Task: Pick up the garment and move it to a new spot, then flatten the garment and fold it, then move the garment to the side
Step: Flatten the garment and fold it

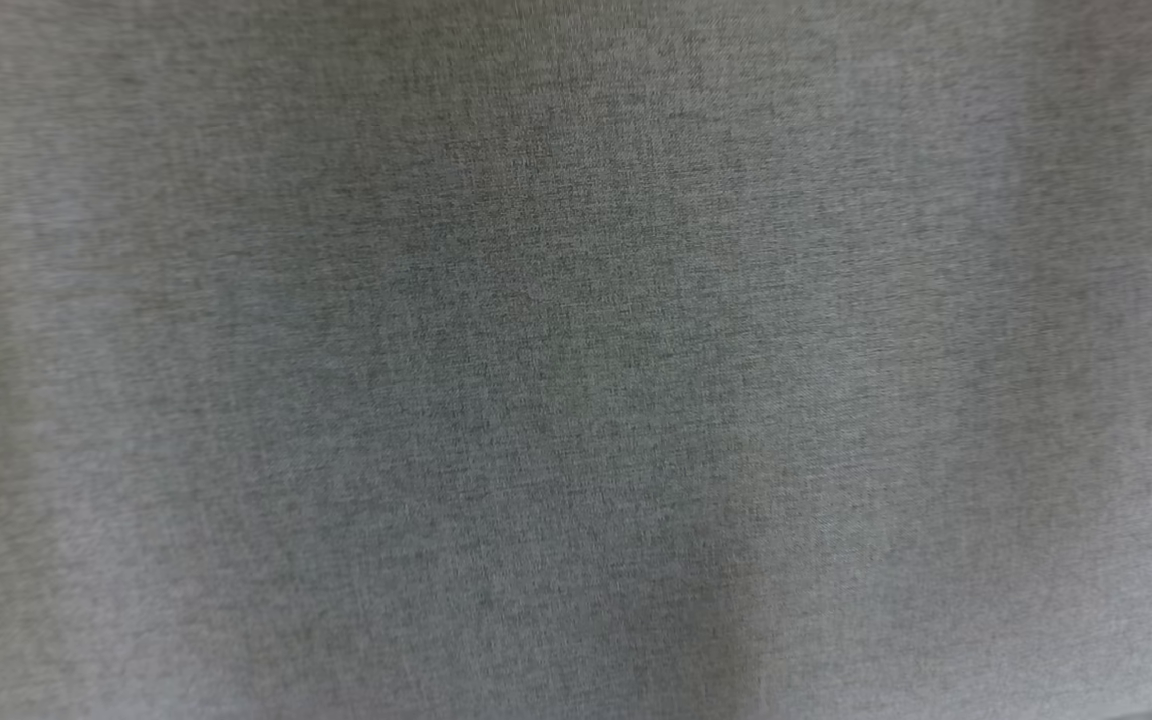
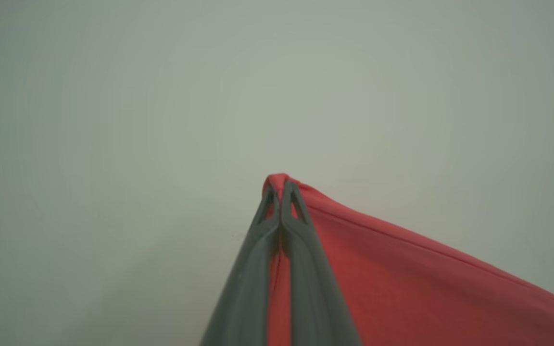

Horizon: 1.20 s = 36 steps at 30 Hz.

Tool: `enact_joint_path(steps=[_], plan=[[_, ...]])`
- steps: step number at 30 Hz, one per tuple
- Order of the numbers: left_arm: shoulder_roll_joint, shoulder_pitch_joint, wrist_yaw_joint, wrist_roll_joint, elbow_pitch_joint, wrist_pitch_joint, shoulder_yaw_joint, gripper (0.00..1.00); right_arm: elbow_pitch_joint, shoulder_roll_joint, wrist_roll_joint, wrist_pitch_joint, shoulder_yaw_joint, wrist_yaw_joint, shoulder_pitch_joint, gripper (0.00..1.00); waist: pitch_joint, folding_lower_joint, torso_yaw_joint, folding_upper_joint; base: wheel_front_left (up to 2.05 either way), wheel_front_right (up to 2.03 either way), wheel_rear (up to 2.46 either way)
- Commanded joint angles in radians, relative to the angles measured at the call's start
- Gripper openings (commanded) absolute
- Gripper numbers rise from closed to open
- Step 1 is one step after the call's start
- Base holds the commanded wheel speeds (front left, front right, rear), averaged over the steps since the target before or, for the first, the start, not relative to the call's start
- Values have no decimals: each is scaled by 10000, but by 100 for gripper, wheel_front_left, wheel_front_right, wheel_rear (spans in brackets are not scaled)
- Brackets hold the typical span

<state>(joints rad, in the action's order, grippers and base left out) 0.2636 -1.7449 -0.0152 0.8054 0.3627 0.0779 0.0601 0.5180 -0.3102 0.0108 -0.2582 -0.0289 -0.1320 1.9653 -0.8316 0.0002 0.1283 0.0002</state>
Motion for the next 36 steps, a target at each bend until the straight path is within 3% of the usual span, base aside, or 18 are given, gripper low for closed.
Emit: enact_joint_path(steps=[1,7,15,22,28,36], plan=[[7,-172,-159,103,147,155,27,0,-350,124,317,-65,271,27,279,0,-299,-2,101,-2,0,0,0],[-29,140,-472,282,495,258,9,0,-1133,233,702,-52,433,27,252,0,-478,-2,-6,-2,0,0,0],[-35,1450,-935,474,562,53,-422,0,-752,-434,77,-59,-1606,27,-891,0,-400,-2,-282,-2,0,0,0],[125,3533,-1123,1130,-297,-459,-768,0,-1489,-1436,-1470,-59,-3336,27,-3020,0,522,-2,-466,-2,0,0,0],[321,5888,-1171,1685,-1277,-1039,-1091,0,-2248,-2213,-2978,176,-3995,27,-5342,0,1743,-2,-574,-2,0,0,0],[356,9444,-1134,2208,-2217,-1611,-1491,0,-3762,-3302,-4378,1331,-4617,27,-8537,0,3400,-2,-653,-2,0,0,0]])
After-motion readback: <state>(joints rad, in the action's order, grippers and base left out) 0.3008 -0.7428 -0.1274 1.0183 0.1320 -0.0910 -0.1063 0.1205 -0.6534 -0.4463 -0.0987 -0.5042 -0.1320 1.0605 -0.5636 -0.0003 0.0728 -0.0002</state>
